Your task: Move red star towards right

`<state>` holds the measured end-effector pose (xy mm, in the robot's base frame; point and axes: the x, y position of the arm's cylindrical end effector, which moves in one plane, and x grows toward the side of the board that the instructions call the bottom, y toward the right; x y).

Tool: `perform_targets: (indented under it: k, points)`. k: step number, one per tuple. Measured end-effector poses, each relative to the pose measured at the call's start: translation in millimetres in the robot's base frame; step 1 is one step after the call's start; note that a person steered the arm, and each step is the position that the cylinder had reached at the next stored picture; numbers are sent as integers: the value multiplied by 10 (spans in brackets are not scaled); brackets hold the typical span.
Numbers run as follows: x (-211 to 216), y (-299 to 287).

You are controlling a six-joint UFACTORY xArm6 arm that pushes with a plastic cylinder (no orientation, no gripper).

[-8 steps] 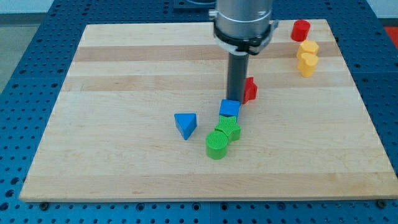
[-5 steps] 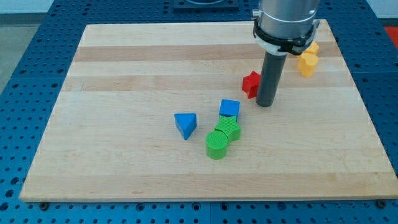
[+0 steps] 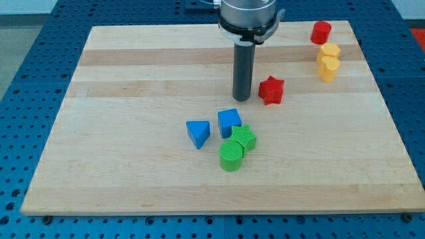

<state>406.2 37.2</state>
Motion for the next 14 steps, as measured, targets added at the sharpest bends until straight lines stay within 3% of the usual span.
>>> perform_targets:
  k: [1,2,5,7,8,11,14]
  points:
    - [-258,139]
    - [-257,300]
    - [139,1259]
    - [71,1222]
    - [-202,884]
    - [886,771]
    - [829,1093]
